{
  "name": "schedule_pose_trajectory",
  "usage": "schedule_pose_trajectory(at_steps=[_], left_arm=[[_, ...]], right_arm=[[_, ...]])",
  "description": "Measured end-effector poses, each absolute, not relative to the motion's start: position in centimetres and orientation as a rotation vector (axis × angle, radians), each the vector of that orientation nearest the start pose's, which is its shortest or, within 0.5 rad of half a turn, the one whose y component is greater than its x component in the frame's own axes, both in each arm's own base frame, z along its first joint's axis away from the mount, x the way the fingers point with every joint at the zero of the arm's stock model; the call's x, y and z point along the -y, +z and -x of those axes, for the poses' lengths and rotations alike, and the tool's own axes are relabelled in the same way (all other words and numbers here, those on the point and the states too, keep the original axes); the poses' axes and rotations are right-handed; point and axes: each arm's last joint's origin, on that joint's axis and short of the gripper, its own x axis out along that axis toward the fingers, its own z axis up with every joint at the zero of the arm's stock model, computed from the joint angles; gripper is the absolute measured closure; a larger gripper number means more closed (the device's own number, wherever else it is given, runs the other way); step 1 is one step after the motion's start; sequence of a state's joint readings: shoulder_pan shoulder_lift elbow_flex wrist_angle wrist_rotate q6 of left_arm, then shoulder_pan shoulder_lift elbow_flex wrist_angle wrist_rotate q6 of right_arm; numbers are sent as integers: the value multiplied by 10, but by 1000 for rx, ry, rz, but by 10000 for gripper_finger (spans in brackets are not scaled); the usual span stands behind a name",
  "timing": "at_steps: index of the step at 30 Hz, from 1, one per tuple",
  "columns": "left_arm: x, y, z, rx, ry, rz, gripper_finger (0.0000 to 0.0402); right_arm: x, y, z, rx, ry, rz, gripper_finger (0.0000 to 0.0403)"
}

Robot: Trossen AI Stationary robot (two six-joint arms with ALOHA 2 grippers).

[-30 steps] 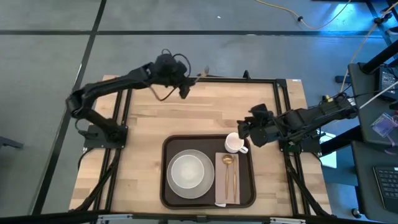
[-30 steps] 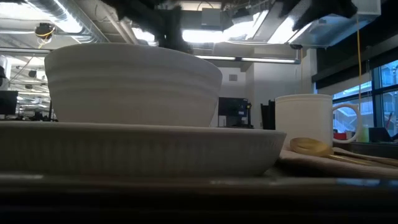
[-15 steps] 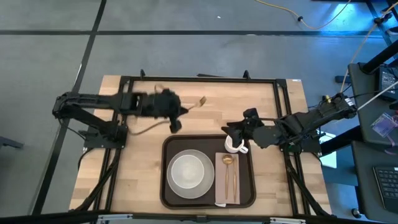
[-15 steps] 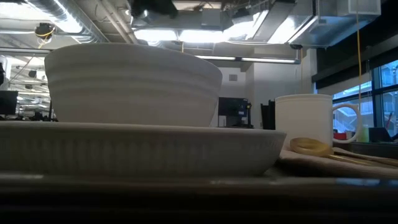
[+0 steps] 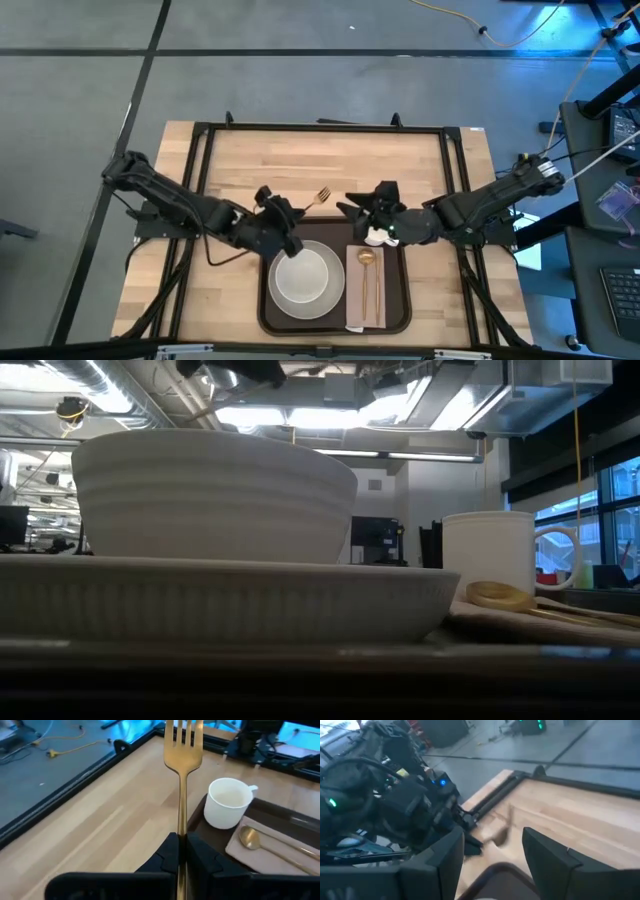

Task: Set up tray
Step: Put the gold fork on the brown napkin to the left of the gold spoon

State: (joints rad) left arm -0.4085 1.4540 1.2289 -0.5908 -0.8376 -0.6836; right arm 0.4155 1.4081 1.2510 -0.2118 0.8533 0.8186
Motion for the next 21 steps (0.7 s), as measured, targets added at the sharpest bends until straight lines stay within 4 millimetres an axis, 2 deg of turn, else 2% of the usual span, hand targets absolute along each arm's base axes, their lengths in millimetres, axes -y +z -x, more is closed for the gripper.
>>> schedule_pose_trajectory(at_steps=[8, 21], left_arm=[[113, 293, -292, -460, 632, 231, 392], [116, 296, -293, -420, 634, 225, 393]], right_arm=[[-99, 345, -306, -103, -562, -536, 201], [-81, 334, -320, -153, -555, -555, 203]])
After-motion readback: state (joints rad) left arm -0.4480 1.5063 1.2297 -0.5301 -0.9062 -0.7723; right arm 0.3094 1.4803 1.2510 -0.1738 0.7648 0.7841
